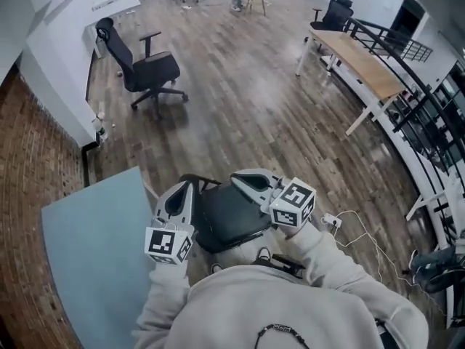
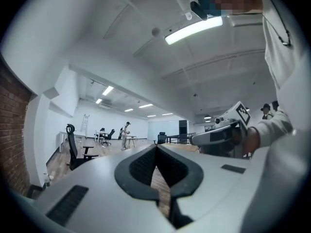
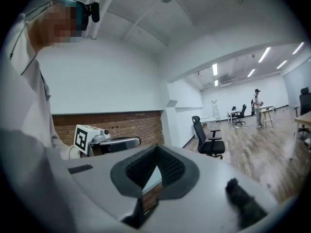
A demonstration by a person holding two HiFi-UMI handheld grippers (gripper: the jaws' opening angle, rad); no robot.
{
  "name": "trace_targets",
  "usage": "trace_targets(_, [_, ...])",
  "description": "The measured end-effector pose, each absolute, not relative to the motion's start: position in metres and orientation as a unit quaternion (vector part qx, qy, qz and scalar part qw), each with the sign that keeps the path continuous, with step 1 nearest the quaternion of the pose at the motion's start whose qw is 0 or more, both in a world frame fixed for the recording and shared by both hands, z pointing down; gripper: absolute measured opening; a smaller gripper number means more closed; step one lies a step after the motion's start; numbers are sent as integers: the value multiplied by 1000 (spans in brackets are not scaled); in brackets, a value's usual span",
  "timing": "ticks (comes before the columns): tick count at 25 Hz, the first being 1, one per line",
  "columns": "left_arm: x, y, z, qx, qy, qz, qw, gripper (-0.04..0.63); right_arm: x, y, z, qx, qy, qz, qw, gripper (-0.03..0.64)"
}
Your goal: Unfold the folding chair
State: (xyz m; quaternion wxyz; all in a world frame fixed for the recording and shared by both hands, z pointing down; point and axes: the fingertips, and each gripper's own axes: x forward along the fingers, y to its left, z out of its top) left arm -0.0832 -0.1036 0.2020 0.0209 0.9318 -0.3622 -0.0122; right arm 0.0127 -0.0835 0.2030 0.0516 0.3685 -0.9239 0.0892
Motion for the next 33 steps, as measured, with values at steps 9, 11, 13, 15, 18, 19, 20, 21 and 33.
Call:
trace_targets(9, [-98, -68, 162, 935, -353, -34, -7, 6, 3, -53, 160, 420, -902, 85, 48, 8])
trace_targets(11, [-105, -66, 164, 933, -358, -39, -3, 6, 1, -49, 158, 423, -901, 83, 46, 8])
trace_targets(13, [-112, -64, 165, 931, -362, -44, 2, 6, -4, -44, 155, 420, -902, 84, 43, 8])
trace_targets(15, [-118, -61, 161, 930, -365, -48, -2, 6, -8, -41, 153, 417, -904, 86, 40, 8])
trace_targets(18, [-123, -57, 154, 928, -370, -52, -7, 6, -11, -39, 148, 413, -906, 87, 39, 8])
trace_targets(19, [-125, -54, 154, 927, -371, -51, -8, 6, -13, -36, 147, 411, -906, 87, 40, 8])
trace_targets(20, [-126, -51, 155, 927, -371, -50, -8, 6, -14, -34, 148, 411, -907, 87, 41, 8])
trace_targets(21, [-128, -48, 156, 927, -372, -51, -8, 6, -15, -33, 148, 410, -907, 85, 42, 8])
trace_targets(33, [-124, -35, 149, 936, -348, -54, -8, 6, -21, -25, 152, 405, -907, 106, 48, 6])
